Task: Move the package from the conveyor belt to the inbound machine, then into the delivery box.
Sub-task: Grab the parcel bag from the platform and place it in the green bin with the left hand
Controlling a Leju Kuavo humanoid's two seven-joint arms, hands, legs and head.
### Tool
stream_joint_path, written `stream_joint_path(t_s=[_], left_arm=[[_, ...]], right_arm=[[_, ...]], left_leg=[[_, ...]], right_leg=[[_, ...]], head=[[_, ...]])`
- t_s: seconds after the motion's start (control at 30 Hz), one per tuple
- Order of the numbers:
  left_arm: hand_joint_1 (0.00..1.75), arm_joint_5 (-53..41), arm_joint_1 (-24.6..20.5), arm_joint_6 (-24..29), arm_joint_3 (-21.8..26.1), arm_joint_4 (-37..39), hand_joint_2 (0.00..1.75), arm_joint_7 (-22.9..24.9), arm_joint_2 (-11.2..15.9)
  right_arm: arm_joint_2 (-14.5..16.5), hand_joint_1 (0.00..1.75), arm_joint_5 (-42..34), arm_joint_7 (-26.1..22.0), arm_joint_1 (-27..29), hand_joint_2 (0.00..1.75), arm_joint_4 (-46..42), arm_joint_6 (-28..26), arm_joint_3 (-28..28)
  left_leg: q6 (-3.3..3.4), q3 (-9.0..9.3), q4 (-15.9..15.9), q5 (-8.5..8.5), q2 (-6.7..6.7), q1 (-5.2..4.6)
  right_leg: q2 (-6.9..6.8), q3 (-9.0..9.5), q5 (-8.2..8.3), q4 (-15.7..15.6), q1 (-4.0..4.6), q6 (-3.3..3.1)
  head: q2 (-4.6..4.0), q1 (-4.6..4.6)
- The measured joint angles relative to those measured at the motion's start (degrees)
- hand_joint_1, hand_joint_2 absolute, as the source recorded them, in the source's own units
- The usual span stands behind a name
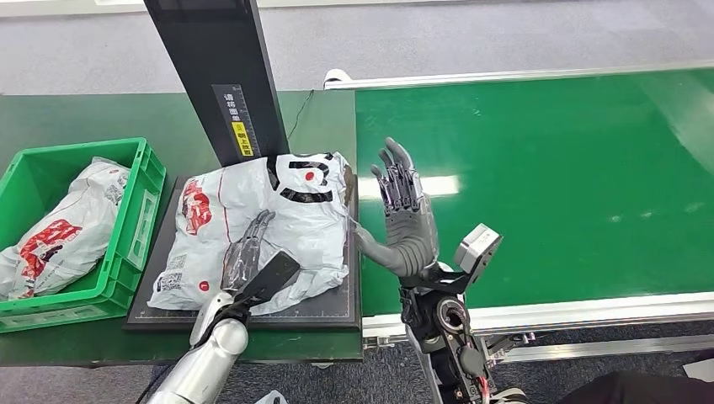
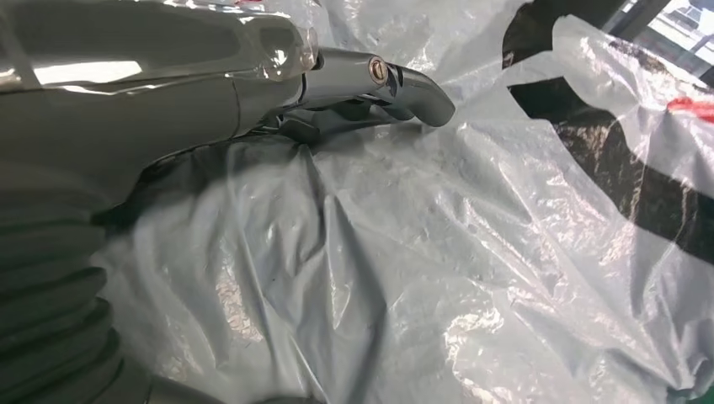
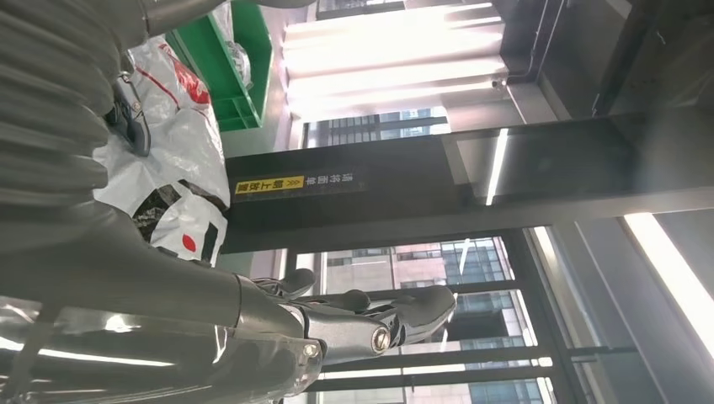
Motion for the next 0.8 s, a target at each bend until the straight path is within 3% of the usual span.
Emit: stream_joint_path(t_s=[0.37, 0.4, 0.5, 0.53, 0.8], left_arm=[[0.01, -3.0, -2.0, 0.9, -0.2, 3.3, 1.75, 1.2, 0.3], [0.27, -3.0, -2.1, 0.9, -0.2, 3.4, 1.75, 1.2, 0.4], [1.49, -3.0, -2.2, 1.0, -0.2, 3.6, 1.75, 1.1, 0.4], [1.67, -2.9, -2.2, 1.2, -0.2, 3.7, 1.75, 1.0, 0.4], [1.75, 2.3, 0.1, 8.7, 2.0, 0.3, 1.75, -5.1, 0.4]], right_arm=[[0.0, 0.0, -0.3, 0.0, 0.7, 1.75, 0.0, 0.7, -1.1], [0.0, 0.0, -0.3, 0.0, 0.8, 1.75, 0.0, 0.7, -1.1], [0.0, 0.0, -0.3, 0.0, 0.8, 1.75, 0.0, 0.7, -1.2], [0.0, 0.0, -0.3, 0.0, 0.8, 1.75, 0.0, 0.7, -1.2], [0.1, 0.0, 0.4, 0.4, 1.3, 1.75, -0.3, 0.5, -1.6]], left_leg=[[-0.01, 0.21, 0.0, 0.0, -0.01, 0.0], [-0.01, 0.23, 0.0, 0.0, 0.0, 0.0], [-0.01, 0.27, 0.0, 0.0, 0.0, 0.0], [-0.01, 0.27, 0.0, 0.0, 0.0, 0.0], [-0.03, 0.25, 0.0, 0.02, 0.05, 0.0]], right_leg=[[0.0, 0.23, 0.0, 0.0, 0.0, 0.0], [0.0, 0.25, 0.0, 0.0, 0.0, 0.0], [0.0, 0.29, 0.0, 0.0, 0.0, 0.0], [0.0, 0.3, 0.0, 0.0, 0.0, 0.0], [0.03, 0.23, 0.0, 0.0, 0.01, -0.01]], head=[[0.01, 0.0], [0.01, 0.0], [0.0, 0.0], [0.0, 0.0], [0.0, 0.01]])
